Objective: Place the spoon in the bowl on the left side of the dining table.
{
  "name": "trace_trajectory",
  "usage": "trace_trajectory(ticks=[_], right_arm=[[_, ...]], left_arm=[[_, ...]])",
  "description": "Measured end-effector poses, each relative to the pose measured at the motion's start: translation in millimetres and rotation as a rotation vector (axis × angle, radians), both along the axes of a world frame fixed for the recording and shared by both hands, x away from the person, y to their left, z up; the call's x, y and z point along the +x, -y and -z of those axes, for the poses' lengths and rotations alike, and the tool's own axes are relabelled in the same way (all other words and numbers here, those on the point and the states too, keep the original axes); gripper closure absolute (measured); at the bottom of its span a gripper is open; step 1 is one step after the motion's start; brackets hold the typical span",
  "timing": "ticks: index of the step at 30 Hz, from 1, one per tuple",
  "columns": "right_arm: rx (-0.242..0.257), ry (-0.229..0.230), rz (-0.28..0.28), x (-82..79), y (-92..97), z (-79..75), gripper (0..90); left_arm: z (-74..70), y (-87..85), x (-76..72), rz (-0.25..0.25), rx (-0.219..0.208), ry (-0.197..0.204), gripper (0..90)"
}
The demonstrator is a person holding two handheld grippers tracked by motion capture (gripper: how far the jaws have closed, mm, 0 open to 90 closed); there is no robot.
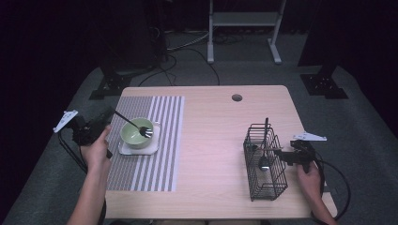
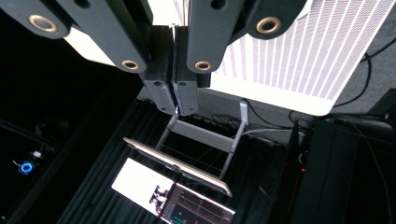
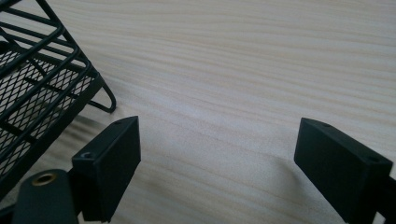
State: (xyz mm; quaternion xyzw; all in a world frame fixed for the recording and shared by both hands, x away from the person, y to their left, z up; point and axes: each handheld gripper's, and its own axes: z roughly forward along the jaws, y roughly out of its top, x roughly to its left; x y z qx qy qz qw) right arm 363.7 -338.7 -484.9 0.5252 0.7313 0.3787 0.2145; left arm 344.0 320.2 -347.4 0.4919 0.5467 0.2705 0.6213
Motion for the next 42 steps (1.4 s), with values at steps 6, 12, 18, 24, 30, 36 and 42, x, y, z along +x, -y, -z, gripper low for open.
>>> trace_trajectory(ticks=[6, 12, 18, 24, 30, 36, 42], right_arm=[[-0.003, -0.001, -0.001, 0.1, -0.2, 0.1, 13.6], [-0.002, -0.001, -0.001, 0.1, -0.2, 0.1, 13.6], [-0.003, -0.001, -0.001, 0.1, -0.2, 0.1, 13.6], [-0.003, -0.002, 0.0, 0.1, -0.2, 0.1, 13.6], [-0.004, 0.0, -0.001, 0.1, -0.2, 0.1, 13.6], [-0.003, -0.001, 0.0, 0.0, -0.3, 0.1, 13.6], [-0.004, -0.001, 0.0, 0.0, -0.3, 0.1, 13.6]], left_arm=[[2.4, -10.0, 1.3, -0.032, 0.003, -0.007, 88.9], [8.7, -17.7, 2.2, -0.062, -0.003, -0.023, 88.8], [14.9, -22.9, 2.9, -0.081, 0.003, -0.041, 88.9], [23.3, -27.5, 3.5, -0.104, -0.001, -0.062, 88.8], [31.7, -29.0, 3.4, -0.112, 0.011, -0.081, 88.8], [37.7, -30.6, 3.8, -0.121, 0.017, -0.095, 88.2], [43.5, -32.2, 4.1, -0.126, 0.01, -0.108, 88.4]])
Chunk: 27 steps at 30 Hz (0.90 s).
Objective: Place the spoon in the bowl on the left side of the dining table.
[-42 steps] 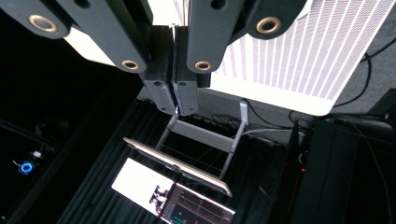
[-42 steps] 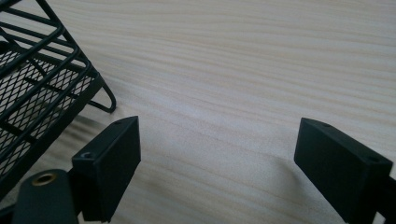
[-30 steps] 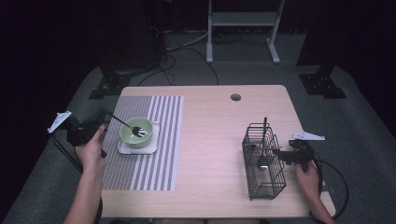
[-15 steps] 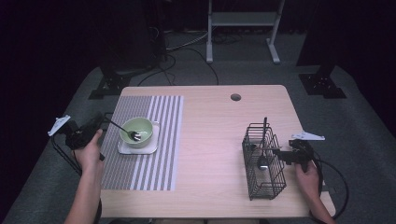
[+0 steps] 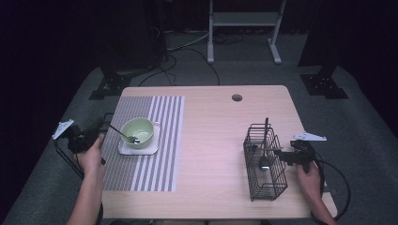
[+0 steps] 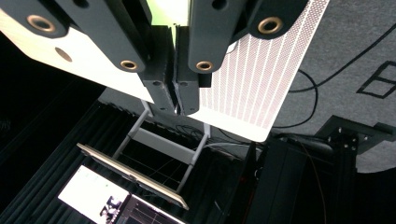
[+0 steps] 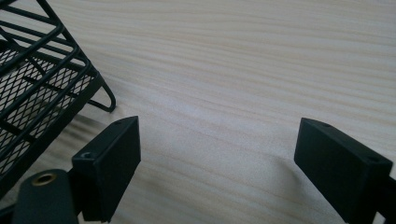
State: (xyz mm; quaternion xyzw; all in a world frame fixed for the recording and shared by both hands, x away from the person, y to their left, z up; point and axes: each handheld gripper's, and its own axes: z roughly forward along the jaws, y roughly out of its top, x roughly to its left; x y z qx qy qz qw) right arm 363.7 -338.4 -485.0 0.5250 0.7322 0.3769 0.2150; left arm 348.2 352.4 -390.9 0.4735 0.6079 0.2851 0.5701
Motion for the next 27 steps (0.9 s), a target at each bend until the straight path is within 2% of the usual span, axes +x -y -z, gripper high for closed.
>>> trace_trajectory(ticks=[6, 27], right_arm=[[0.0, -0.001, 0.001, -0.1, -0.1, 0.0, 13.5], [0.001, 0.0, 0.001, -0.1, 0.1, 0.0, 13.6]], left_arm=[[3.6, -3.4, -0.3, -0.011, 0.002, -0.005, 88.4], [24.8, -10.4, 1.6, -0.027, -0.006, -0.059, 87.6]])
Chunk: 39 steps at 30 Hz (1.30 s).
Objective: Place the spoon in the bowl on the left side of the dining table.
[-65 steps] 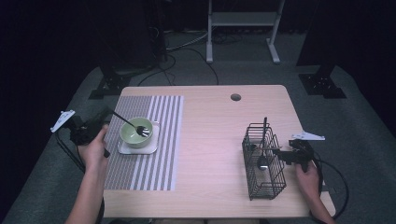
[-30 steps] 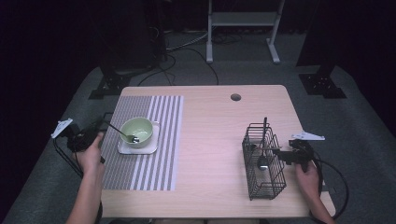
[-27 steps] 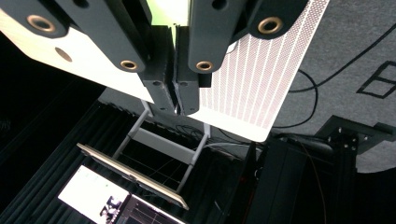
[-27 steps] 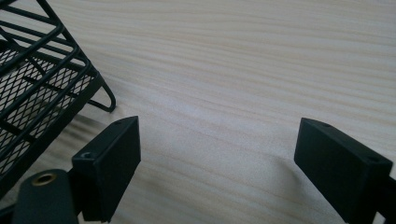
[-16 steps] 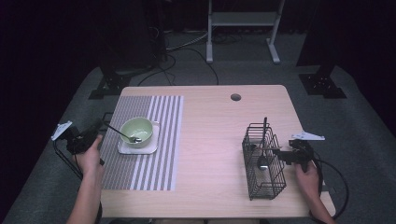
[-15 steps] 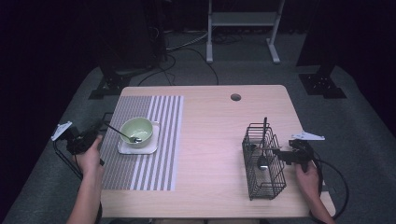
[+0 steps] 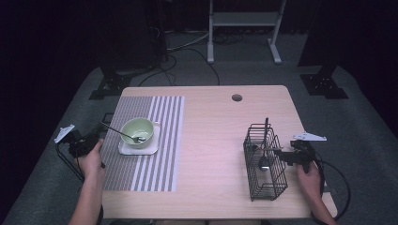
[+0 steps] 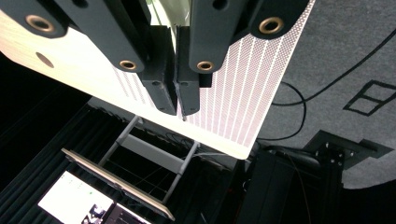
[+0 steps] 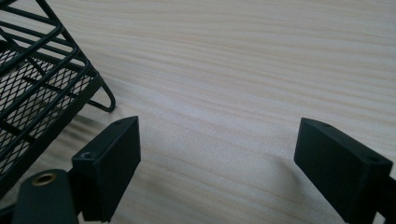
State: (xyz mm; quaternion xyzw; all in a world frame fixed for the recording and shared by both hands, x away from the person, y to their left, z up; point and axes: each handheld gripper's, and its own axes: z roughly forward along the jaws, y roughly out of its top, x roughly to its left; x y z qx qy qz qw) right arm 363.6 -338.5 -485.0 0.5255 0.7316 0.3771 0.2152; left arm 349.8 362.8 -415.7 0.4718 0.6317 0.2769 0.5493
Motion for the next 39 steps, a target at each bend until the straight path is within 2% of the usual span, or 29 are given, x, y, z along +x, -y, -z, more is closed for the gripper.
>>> trace_trajectory(ticks=[6, 20, 31, 39], right_arm=[[0.001, 0.0, 0.0, 0.0, 0.1, 0.0, 13.5], [0.0, 0.0, 0.001, 0.0, 0.0, 0.0, 13.6], [0.0, -0.001, 0.001, 0.2, 0.2, 0.1, 13.5], [0.006, -0.002, 0.001, 0.3, 0.7, 0.1, 13.6]], left_arm=[[6.2, -1.5, 0.5, -0.006, -0.008, -0.014, 86.8], [14.7, -2.9, -2.8, 0.013, 0.011, -0.032, 82.0], [16.7, 2.6, -6.9, 0.052, 0.042, -0.04, 79.4], [17.7, 9.2, -12.3, 0.091, 0.051, -0.04, 73.8]])
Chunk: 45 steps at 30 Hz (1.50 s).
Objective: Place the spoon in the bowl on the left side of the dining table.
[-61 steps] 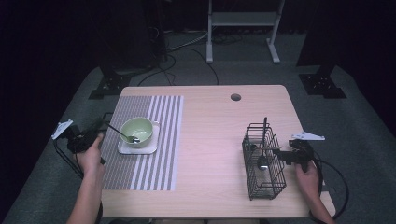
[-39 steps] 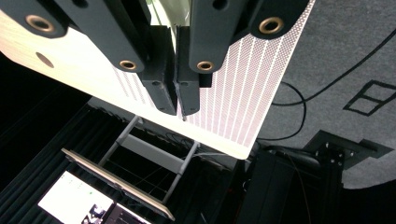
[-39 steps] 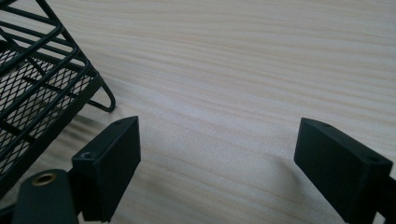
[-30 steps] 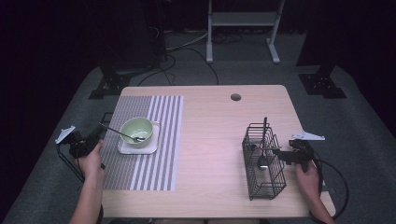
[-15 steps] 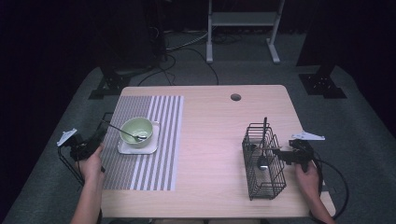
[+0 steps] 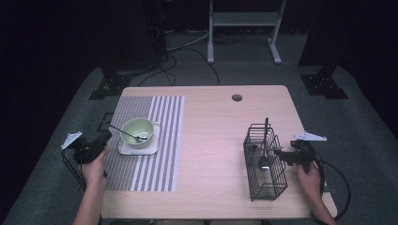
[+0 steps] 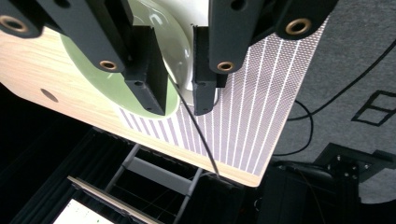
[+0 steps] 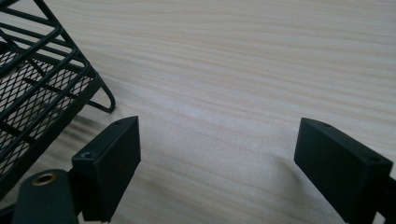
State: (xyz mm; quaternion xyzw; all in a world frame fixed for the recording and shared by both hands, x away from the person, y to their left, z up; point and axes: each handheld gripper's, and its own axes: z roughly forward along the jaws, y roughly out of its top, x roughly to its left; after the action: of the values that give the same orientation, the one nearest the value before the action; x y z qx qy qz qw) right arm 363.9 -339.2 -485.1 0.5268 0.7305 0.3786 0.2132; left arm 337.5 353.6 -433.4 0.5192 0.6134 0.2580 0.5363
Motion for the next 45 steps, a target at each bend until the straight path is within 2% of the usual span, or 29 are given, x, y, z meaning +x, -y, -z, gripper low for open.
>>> trace_trajectory(ticks=[10, 18, 26, 31, 42, 45], right_arm=[[0.006, -0.002, -0.004, 0.2, 0.5, 0.0, 13.6], [0.005, -0.002, -0.007, 0.2, 0.2, 0.0, 13.6], [0.0, 0.001, -0.005, -0.2, -0.3, -0.1, 13.6], [-0.005, -0.001, -0.001, -0.2, -0.7, 0.0, 13.6], [-0.004, 0.0, -0.001, -0.2, -0.4, 0.0, 13.5], [-0.006, -0.001, -0.001, -0.2, -0.7, 0.0, 13.5]], left_arm=[[2.3, 7.2, -5.3, 0.039, -0.013, -0.007, 66.2], [-0.9, 14.2, -8.2, 0.08, 0.011, -0.007, 59.5], [-3.2, 25.4, -9.8, 0.113, 0.02, -0.031, 43.0], [-3.6, 31.8, -11.9, 0.151, 0.037, -0.041, 37.0], [3.0, 40.9, -12.8, 0.13, 0.072, -0.068, 21.8], [3.7, 43.7, -13.6, 0.139, 0.077, -0.069, 20.0]])
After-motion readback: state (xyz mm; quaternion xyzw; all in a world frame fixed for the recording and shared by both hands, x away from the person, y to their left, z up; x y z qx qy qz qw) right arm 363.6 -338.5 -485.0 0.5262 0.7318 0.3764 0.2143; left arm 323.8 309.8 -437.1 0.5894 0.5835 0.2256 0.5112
